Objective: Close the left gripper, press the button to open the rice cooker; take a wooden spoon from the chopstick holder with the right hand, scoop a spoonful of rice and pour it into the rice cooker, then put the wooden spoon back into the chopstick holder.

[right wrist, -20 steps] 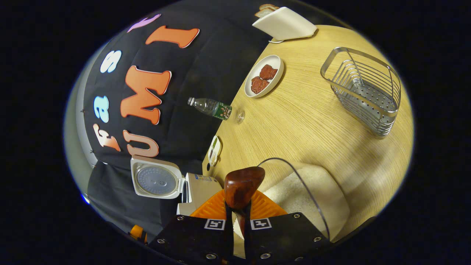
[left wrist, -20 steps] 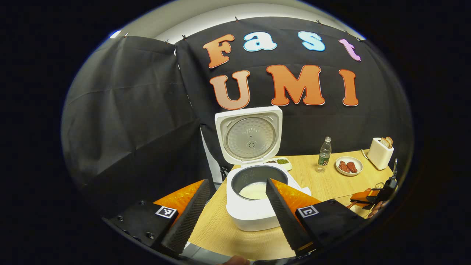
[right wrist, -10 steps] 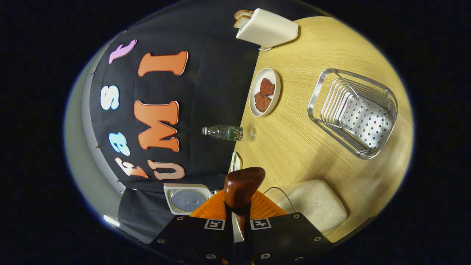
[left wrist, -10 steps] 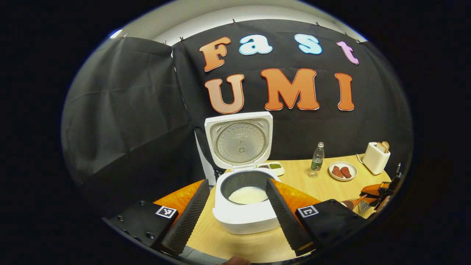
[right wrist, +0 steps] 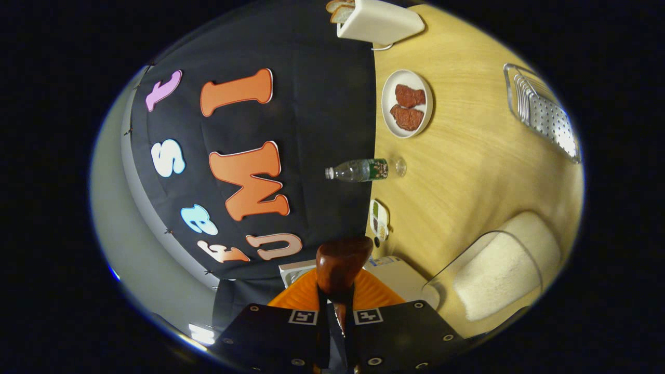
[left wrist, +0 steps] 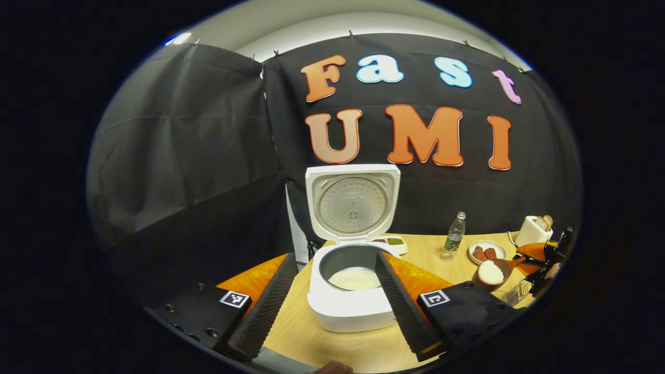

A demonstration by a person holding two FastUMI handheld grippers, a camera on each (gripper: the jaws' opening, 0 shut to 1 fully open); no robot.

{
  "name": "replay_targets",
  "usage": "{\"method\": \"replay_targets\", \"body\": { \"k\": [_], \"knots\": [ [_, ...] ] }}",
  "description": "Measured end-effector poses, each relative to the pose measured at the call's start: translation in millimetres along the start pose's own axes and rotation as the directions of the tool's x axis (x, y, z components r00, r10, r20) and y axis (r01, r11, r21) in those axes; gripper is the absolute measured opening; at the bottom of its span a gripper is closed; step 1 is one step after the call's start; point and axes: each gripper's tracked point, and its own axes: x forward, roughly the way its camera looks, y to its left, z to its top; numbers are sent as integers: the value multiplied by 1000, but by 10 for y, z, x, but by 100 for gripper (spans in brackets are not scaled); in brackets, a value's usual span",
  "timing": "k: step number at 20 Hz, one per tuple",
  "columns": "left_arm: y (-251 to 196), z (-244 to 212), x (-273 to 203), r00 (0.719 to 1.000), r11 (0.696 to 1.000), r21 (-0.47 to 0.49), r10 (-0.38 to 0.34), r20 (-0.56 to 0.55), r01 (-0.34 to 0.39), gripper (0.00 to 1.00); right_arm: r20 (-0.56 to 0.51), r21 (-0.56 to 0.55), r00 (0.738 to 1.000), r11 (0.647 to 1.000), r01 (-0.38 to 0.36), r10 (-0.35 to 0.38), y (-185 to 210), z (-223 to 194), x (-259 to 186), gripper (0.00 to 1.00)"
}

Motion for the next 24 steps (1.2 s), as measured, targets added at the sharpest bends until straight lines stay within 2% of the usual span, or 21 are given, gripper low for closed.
{"method": "replay_targets", "body": {
  "k": [3,8,12,14,17,20,21,24],
  "knots": [
    [241,-9,4,999,999,-22,40,4,-40,100,-51,26,998,999,-24,26,258,-281,324,11],
    [657,-77,17,994,992,-64,108,-7,-108,100,-127,13,992,1000,-7,8,426,-736,906,11],
    [958,-208,-3,987,983,-98,154,-36,-157,100,-145,-30,988,999,39,-43,391,-995,1387,11],
    [1079,-267,-12,984,980,-93,174,-41,-177,100,-133,-92,988,994,66,-78,357,-1075,1591,11],
    [1346,-320,7,973,972,-50,226,-44,-228,100,-56,-287,990,951,110,-132,321,-1081,1845,11],
    [1512,-359,9,967,967,-55,247,-56,-250,100,-48,-382,989,917,112,-141,432,-1190,2052,11],
    [1580,-366,26,966,966,-50,252,-58,-255,100,-23,-429,990,896,117,-140,467,-1182,2089,11],
    [1696,-370,85,961,961,-42,270,-62,-273,100,25,-602,990,788,127,-140,556,-1200,2214,11]
  ]
}}
